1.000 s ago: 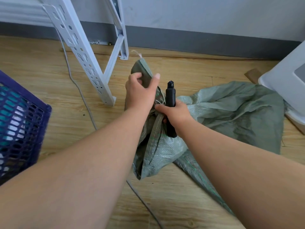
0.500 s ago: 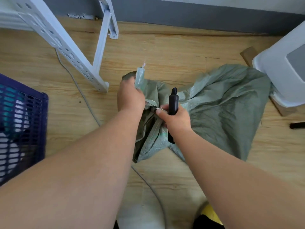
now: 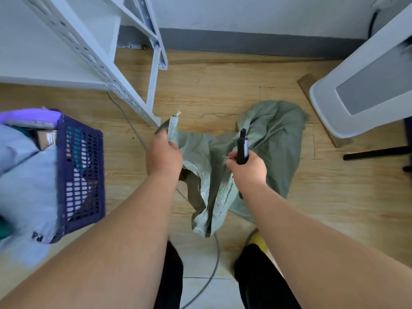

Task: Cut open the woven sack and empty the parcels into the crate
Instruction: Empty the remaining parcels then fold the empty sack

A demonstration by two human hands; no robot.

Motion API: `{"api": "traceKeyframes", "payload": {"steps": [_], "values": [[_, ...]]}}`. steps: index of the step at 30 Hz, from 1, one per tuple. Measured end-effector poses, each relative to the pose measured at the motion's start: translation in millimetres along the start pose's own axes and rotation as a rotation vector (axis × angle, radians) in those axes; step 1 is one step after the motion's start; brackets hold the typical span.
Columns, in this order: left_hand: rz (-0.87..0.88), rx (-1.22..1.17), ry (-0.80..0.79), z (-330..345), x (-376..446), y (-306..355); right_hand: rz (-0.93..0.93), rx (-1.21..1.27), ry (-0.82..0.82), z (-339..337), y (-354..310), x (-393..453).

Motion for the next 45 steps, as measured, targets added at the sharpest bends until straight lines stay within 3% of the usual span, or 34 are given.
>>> {"api": "traceKeyframes", "payload": {"steps": [5,15,18,22,24,27,29,33,36,38,42,45], "values": [[0.103,0.0,-0.083,-74,-26,66,-0.104,0.031,0.021,-61,-91,-38],[0.089,-0.371,-0.208,-214,-76,211,-0.218,0.276,0.173,-201,-249,-96],[0.128,-0.415,-0.088,-265,-94,245,-0.242,0.344,0.261,-247,-283,-110],[0.286,-0.175,0.033,-316,-114,286,-0.201,0.504,0.302,-291,-306,-125],[0.345,-0.066,-0.061,-314,-124,308,-0.193,0.566,0.277,-295,-317,-132],[0.389,0.197,-0.387,-278,-152,323,-0.194,0.583,0.202,-291,-330,-142],[0.396,0.347,-0.473,-255,-170,321,-0.219,0.604,0.105,-284,-340,-148],[0.511,0.18,-0.4,-222,-194,322,-0.294,0.621,-0.032,-273,-361,-154],[0.605,0.214,-0.423,-197,-203,307,-0.304,0.621,-0.074,-265,-368,-154],[0.544,0.274,-0.413,-194,-195,287,-0.301,0.617,-0.018,-267,-368,-151],[0.348,0.609,-0.443,-200,-172,234,-0.279,0.748,0.179,-289,-367,-138],[0.269,0.686,-0.15,-236,-148,227,-0.286,0.683,0.197,-292,-371,-131]]}}
Point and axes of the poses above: each hand's wrist, its own x-axis towards the middle knuckle, its own z-axis out of the palm, y = z × x, the point moved 9 cm from there along x, towards the middle knuckle, and after that the axes turned 7 degrees about -z, right-handed, at the moved point
